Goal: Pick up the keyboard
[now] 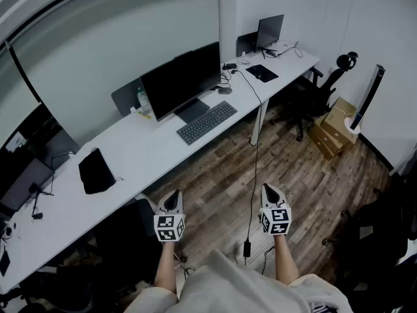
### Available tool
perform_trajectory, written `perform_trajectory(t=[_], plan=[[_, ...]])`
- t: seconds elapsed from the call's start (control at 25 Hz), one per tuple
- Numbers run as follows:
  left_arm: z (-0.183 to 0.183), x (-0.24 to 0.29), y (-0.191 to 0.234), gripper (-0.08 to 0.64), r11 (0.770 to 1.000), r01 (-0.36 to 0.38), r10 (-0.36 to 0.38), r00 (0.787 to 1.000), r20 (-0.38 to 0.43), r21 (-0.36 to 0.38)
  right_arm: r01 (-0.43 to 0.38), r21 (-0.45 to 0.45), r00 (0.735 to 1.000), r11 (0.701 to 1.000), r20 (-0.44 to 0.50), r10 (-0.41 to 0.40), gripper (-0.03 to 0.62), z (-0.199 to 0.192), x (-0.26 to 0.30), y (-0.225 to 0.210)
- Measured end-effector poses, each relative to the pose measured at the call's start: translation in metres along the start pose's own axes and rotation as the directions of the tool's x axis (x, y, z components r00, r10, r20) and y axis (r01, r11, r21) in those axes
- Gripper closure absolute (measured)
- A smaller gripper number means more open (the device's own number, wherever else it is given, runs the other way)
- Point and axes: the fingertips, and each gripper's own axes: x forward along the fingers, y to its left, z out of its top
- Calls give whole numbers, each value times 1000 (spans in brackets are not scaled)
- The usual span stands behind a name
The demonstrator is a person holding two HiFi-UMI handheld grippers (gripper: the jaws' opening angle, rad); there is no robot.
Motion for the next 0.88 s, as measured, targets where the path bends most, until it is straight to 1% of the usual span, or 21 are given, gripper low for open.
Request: perform_trajectory(t=[0.4,0.48,0.56,0.6,0.64,0.68,0.72,0.76,0.88], plan=[[-4,5,-1,543,1000,10,-10,1000,-10,-3,15,7,1000,1000,-8,-15,592,-5,2,-5],[-5,6,-3,541,1000,23,-23,1000,-8,-19,17,12,1000,1000,-2,-17,592,-6,2,-8],[-5,9,-9,519,997,61,-61,998,-10,-41,-8,23,1000,1000,6,8,592,-5,3,-8],[-6,11,-11,435,995,85,-86,996,-13,-51,-35,32,999,999,11,34,539,-6,5,-6],[-7,13,-13,319,993,105,-106,994,-16,-57,-59,40,998,997,14,59,392,-6,8,-3],[-8,15,-15,268,991,118,-119,993,-19,-56,-72,41,997,997,16,72,275,-6,11,-1],[-8,16,-15,262,991,125,-126,992,-22,-50,-73,33,997,997,15,72,199,-7,14,-1],[-9,17,-16,260,991,126,-128,992,-23,-44,-69,21,998,997,13,69,178,-8,17,-2],[-7,19,-19,259,992,118,-118,993,-13,-42,-73,7,997,997,5,73,176,-9,20,-6]])
